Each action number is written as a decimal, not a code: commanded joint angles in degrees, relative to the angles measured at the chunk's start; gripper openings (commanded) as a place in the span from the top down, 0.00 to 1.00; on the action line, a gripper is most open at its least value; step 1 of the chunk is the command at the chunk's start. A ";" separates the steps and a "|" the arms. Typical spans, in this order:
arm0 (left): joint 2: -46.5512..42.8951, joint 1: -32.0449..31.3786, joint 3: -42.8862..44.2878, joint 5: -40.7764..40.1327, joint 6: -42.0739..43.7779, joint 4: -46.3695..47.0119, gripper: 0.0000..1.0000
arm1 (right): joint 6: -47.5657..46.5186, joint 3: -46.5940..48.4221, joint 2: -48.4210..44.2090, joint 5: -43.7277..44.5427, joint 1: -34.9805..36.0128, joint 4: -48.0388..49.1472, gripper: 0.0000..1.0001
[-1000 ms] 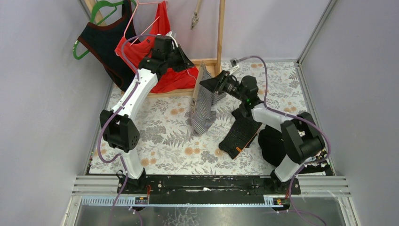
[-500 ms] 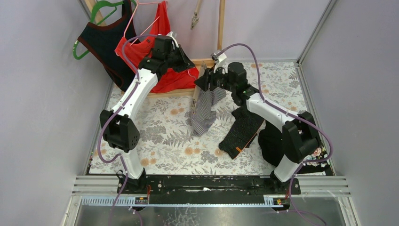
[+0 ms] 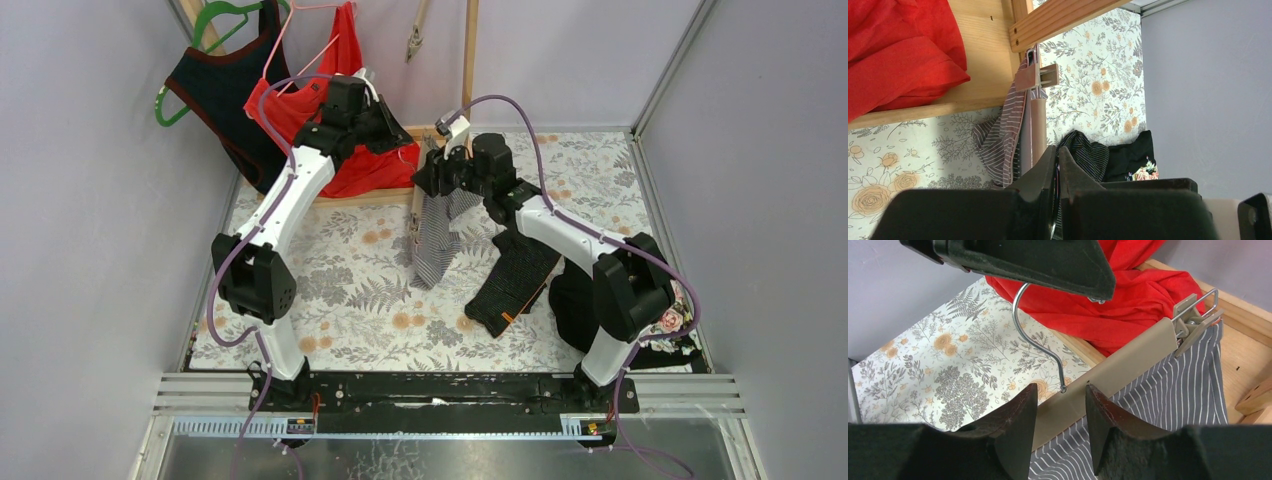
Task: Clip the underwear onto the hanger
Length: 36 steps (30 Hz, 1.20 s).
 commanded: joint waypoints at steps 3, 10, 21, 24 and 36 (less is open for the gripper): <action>-2.39 -0.09 -0.29 1.07 0.56 2.16 1.00 | -3.85 1.66 -2.04 3.86 1.86 0.98 0.53; -2.29 -0.12 -0.09 1.51 0.48 2.16 1.00 | -5.74 3.12 -2.37 5.15 2.40 -1.37 0.52; -1.83 -0.17 -0.38 1.61 0.75 2.16 1.00 | -8.87 1.80 -5.97 9.20 4.03 -0.90 0.51; -1.83 -0.18 -0.36 1.65 0.82 2.16 1.00 | -9.29 1.98 -6.16 9.87 4.12 -1.43 0.51; -2.50 -0.19 0.48 2.97 0.48 2.16 1.00 | -10.50 4.94 -2.39 9.00 4.18 -2.65 0.52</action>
